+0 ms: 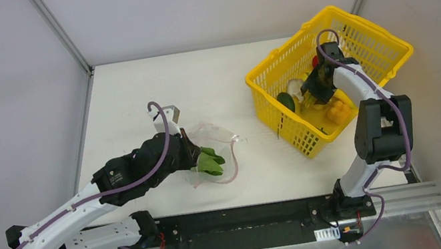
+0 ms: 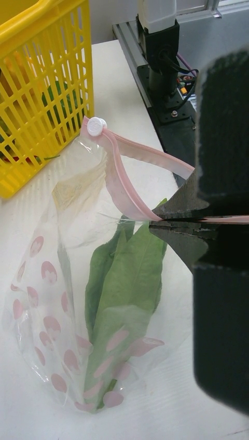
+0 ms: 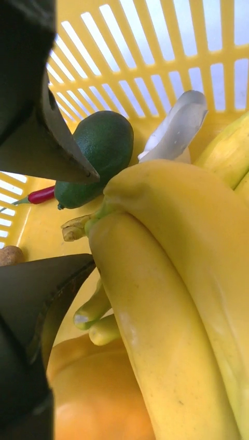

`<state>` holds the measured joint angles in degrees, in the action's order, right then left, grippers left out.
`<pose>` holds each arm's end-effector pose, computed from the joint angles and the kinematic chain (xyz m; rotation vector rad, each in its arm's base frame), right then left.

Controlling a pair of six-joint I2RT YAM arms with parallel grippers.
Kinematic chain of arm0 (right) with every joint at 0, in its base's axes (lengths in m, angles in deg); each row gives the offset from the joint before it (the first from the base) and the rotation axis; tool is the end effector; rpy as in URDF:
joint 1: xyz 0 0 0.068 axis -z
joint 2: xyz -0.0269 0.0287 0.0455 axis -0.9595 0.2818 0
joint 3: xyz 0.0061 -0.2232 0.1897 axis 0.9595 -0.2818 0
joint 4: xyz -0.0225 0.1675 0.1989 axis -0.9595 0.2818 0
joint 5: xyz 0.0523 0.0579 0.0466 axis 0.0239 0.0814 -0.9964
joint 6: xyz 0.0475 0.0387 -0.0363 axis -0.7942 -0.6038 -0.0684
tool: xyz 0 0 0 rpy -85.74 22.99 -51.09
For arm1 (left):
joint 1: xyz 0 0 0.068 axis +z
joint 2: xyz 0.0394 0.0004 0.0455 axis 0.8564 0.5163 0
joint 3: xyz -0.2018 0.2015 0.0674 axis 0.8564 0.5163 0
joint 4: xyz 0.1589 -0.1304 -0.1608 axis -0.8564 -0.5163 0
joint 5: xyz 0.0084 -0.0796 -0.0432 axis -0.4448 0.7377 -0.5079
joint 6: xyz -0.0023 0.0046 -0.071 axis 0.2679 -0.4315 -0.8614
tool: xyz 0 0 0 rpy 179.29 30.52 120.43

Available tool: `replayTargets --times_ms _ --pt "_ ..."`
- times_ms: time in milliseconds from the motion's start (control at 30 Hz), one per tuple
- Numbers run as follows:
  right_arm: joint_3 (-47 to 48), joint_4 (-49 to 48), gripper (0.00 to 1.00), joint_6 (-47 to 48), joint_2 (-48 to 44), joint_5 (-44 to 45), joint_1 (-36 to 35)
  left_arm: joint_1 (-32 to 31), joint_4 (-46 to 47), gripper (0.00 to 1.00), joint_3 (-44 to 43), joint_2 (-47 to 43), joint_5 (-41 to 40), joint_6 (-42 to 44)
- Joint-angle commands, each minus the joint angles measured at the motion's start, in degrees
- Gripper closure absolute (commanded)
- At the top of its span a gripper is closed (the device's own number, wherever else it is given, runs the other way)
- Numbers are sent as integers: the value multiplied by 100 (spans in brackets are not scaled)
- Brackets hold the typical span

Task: Place the food in the zip-top bag and seal the zipper
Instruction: Pick up the fake fruit from the bin.

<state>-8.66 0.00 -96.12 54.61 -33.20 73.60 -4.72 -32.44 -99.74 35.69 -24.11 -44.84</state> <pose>0.3681 -0.0029 0.2353 0.6076 2.5188 0.0989 0.1001 -0.1473 0.3740 0.0815 2.0917 -0.7460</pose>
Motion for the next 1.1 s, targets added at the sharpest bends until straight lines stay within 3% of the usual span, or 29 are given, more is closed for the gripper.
replayTargets --times_ms 0,100,233,333,467,900,1067 --pt "85 -145 49 47 -299 348 11 73 76 100 61 -98 -94 -42" --pt "5 -177 62 112 -326 420 12 79 81 100 39 -41 -71 -23" --pt "-95 -198 65 126 -301 550 8 79 69 100 -4 56 17 -6" --pt "-163 -301 89 152 -367 452 8 75 72 100 -3 82 36 -11" --pt "-198 -461 100 249 -674 38 12 79 64 100 13 44 1 -12" --pt "-38 -612 100 681 -2635 -586 8 79 73 100 -28 97 -3 -9" --pt "32 -809 100 823 -3194 -1372 20 88 82 100 -56 124 -13 7"
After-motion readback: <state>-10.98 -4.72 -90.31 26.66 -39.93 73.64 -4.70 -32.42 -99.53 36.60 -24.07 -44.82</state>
